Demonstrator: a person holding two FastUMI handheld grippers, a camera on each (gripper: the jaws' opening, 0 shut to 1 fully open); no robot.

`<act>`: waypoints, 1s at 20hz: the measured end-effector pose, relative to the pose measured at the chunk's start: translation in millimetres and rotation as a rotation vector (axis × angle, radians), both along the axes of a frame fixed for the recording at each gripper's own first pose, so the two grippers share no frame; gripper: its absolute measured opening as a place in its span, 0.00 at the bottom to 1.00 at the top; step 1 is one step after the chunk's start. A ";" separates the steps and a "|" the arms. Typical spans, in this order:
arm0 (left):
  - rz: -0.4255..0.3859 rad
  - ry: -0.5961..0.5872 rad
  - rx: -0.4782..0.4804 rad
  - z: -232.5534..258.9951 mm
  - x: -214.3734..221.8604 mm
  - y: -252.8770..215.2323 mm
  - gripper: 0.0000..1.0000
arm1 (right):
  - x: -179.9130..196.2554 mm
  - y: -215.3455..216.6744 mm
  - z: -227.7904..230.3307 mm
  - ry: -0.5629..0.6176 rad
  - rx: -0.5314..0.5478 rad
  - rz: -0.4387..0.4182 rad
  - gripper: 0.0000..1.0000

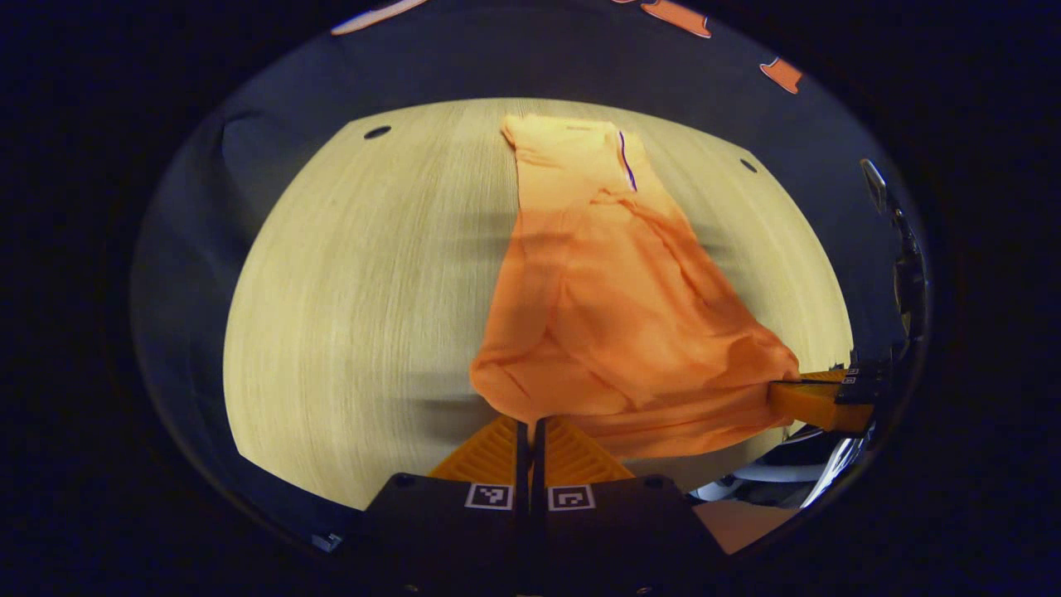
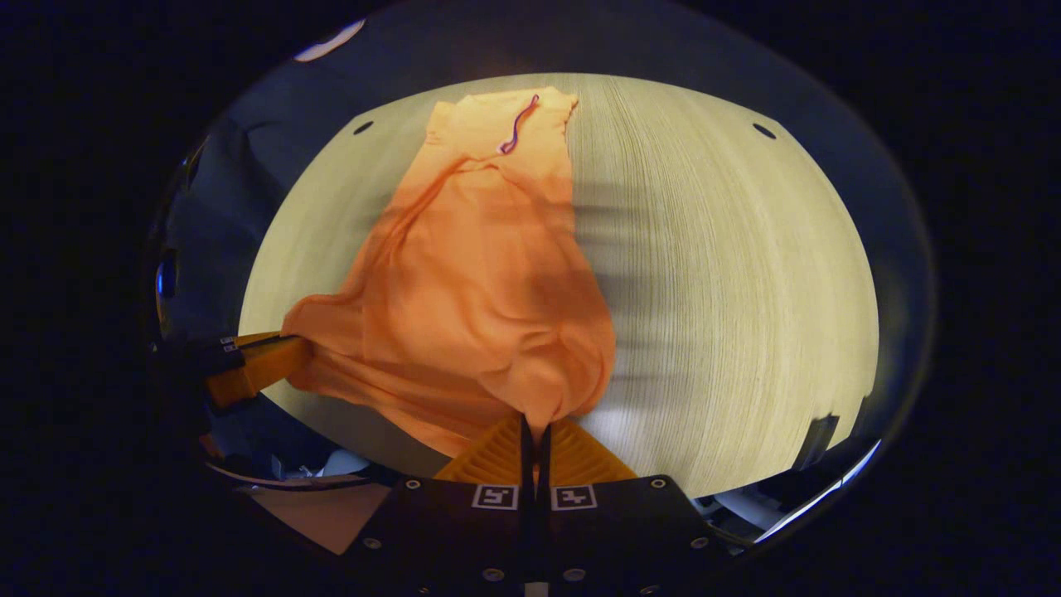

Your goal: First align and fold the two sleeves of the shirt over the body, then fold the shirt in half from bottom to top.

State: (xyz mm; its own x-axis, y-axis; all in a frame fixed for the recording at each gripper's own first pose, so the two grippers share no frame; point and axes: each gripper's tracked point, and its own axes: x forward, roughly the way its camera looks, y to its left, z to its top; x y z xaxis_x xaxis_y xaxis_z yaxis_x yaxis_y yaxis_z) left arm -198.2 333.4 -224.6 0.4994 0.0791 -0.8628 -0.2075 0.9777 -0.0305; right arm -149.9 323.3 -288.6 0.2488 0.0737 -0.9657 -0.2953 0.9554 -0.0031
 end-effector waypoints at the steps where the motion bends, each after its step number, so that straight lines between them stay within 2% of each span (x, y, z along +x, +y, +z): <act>1: 0.007 -0.024 -0.006 11.8 9.9 5.5 0.01 | 10.7 4.4 8.6 -0.024 0.011 0.006 0.00; 6: 0.018 -0.126 -0.015 59.8 60.9 23.0 0.01 | 71.3 20.8 47.1 -0.161 0.035 0.041 0.00; 7: 0.024 -0.143 -0.022 67.6 73.4 26.3 0.01 | 85.9 24.8 55.7 -0.189 0.033 0.050 0.04; 8: 0.027 -0.160 -0.026 71.6 74.8 35.1 0.01 | 100.3 27.9 64.0 -0.216 0.032 0.059 0.00; 12: 0.000 -0.225 0.004 101.9 136.1 45.7 0.01 | 143.7 25.9 97.7 -0.294 0.040 0.068 0.00; 16: -0.001 -0.276 0.020 120.5 193.1 63.6 0.01 | 201.8 42.8 105.8 -0.365 0.021 0.084 0.00; 20: -0.012 -0.297 0.056 126.7 243.9 83.4 0.01 | 255.0 53.3 102.6 -0.388 0.023 0.080 0.00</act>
